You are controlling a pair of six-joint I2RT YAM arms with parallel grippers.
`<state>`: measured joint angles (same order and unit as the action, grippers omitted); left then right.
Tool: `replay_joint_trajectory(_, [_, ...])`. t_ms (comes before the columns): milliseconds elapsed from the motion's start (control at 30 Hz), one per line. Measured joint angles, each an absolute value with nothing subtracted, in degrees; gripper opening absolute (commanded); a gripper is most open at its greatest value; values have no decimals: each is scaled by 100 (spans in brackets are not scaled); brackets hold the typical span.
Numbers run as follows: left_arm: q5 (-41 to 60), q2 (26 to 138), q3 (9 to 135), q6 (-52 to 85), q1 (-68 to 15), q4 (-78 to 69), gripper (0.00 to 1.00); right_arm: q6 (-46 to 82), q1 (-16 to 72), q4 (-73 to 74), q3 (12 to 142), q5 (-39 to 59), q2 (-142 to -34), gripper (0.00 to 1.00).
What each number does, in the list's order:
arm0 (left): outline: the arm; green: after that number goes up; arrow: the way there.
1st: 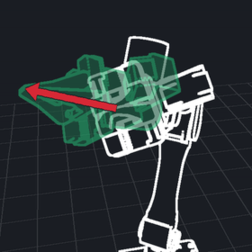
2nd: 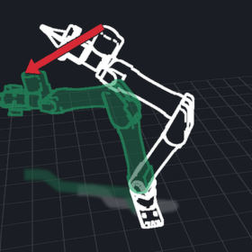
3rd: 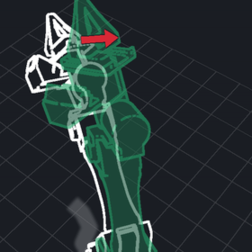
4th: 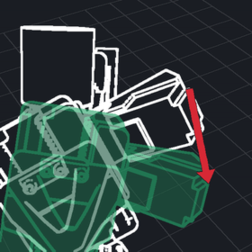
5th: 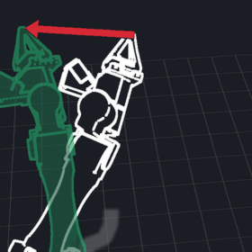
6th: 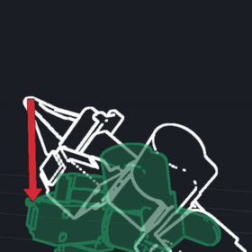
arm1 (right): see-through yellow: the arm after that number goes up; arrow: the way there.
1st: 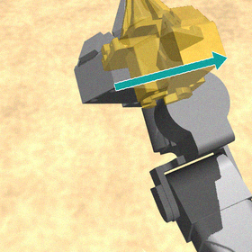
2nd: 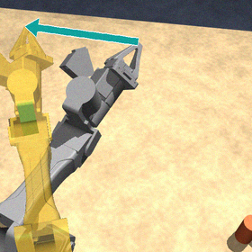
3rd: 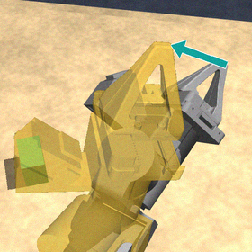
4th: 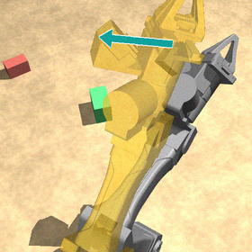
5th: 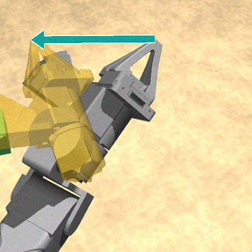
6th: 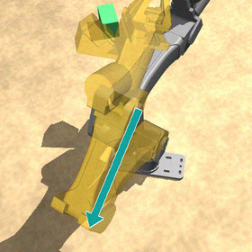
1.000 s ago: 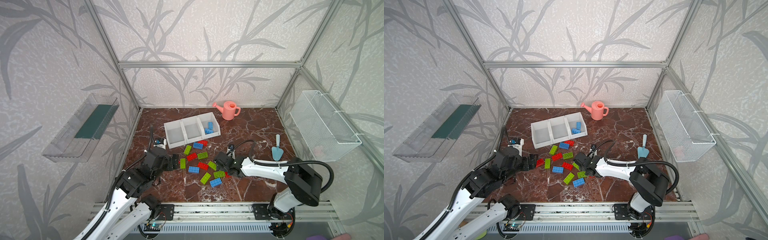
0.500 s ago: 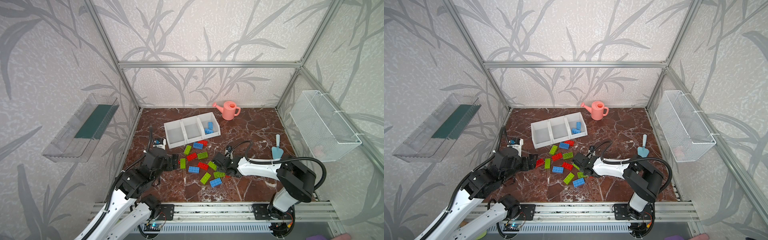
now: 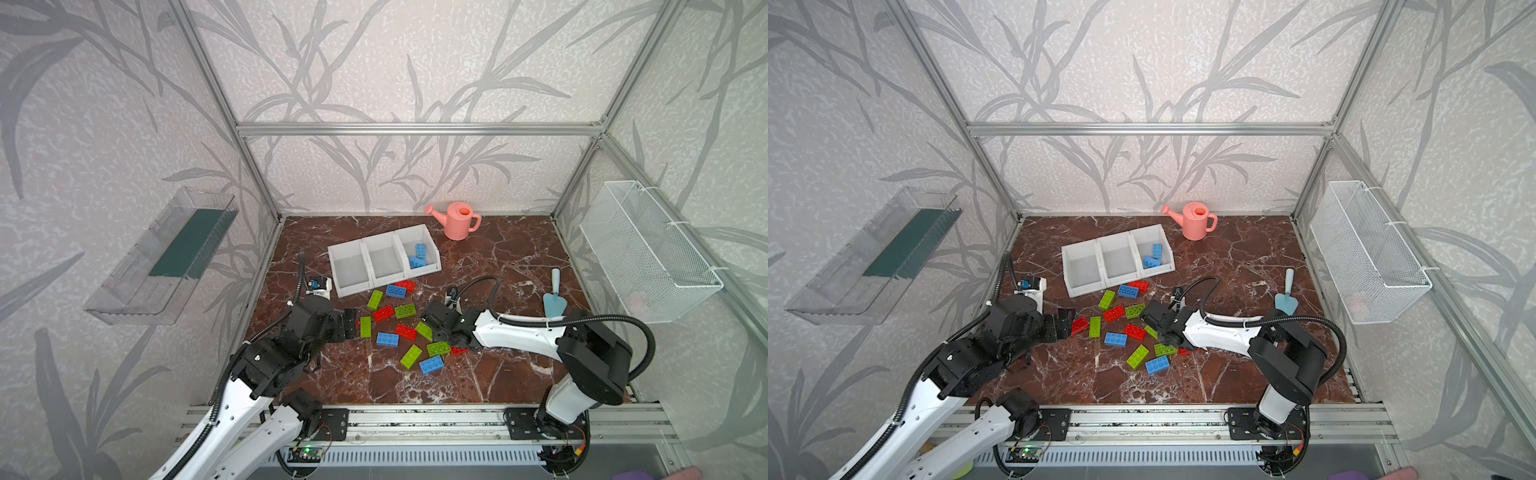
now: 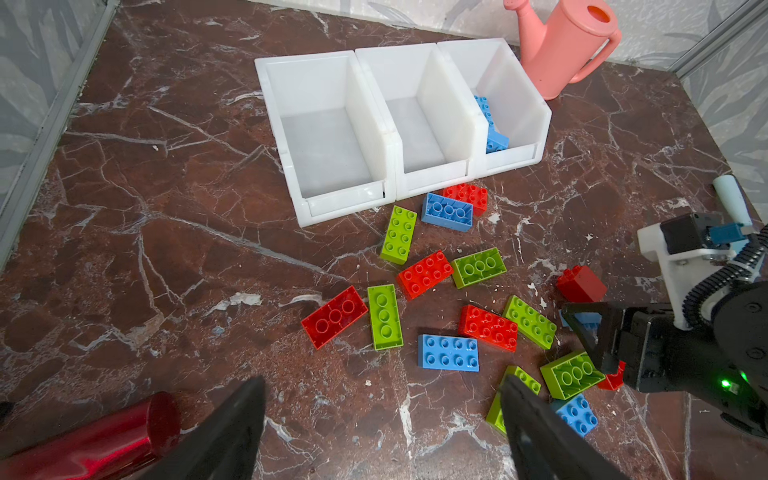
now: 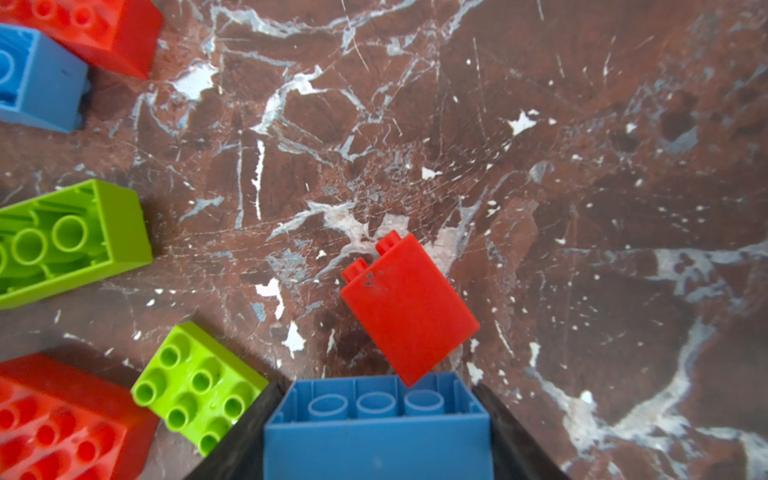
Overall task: Sort the legos into containers by color
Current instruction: 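Carry the blue brick with the right gripper into the compartment nearest the watering can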
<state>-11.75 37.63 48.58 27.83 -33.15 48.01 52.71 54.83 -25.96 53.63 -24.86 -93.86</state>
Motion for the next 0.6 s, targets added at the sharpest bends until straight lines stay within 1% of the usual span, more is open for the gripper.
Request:
replay_joint_trajectory(233, [-1232, 3680, 4858, 2786, -3315, 4801, 88, 4429, 5417, -2635, 5874, -2539, -8866, 55])
replay_joint_trajectory(333, [-1240, 3677, 4858, 2786, -3315, 4801, 88, 3977, 5262, -2598, 6294, -2366, -8805, 54])
replay_joint_trajectory(500, [-1245, 3677, 4858, 2786, -3315, 4801, 88, 3249, 4781, -2445, 7028, -1911, -8962, 54])
replay_joint_trajectory(600, [-1247, 3677, 4858, 2786, -3315, 4801, 88, 2895, 4471, -2401, 7655, -1632, -9393, 54])
